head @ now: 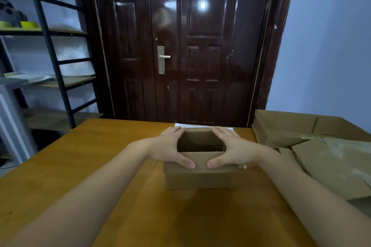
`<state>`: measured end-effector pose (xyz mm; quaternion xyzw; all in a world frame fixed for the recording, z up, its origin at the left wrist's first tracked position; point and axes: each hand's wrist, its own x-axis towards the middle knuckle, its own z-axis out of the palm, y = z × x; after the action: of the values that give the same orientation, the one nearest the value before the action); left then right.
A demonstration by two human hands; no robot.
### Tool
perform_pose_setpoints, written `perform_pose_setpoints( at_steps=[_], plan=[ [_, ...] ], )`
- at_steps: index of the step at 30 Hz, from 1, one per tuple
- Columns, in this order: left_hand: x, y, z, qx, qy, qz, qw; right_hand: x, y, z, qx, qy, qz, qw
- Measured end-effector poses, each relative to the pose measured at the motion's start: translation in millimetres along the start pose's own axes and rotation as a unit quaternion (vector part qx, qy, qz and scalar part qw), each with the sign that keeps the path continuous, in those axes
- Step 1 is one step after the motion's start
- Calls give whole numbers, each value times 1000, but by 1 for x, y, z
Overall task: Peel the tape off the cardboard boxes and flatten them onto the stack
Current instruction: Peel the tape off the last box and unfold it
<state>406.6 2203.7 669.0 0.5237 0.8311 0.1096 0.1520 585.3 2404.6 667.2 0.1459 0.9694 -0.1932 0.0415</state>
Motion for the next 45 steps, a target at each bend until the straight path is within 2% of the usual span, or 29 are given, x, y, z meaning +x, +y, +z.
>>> perform_pose_setpoints(
  at_steps=[7, 12, 19, 30, 38, 42, 45],
  plan=[
    [10, -15, 29, -27, 147, 3, 989, 2, -1, 14, -1, 106, -3, 994],
    [15, -18, 35, -6, 185, 9, 983, 3, -4, 18, -12, 132, -2, 991],
    [10, -13, 35, -8, 180, 5, 984, 0, -7, 18, -11, 123, 4, 992],
    [-4, -11, 25, -40, 141, 20, 989, -12, -3, 20, 72, 128, 5, 989],
    [-26, -25, 31, -56, 151, 18, 987, -24, 4, 35, 70, 226, 24, 971],
    [-45, -27, 27, -23, 149, 19, 988, -27, 9, 40, 36, 318, 74, 944],
    [-56, -20, 33, 17, 158, 32, 987, -23, 9, 46, 60, 336, 99, 935]
  ],
)
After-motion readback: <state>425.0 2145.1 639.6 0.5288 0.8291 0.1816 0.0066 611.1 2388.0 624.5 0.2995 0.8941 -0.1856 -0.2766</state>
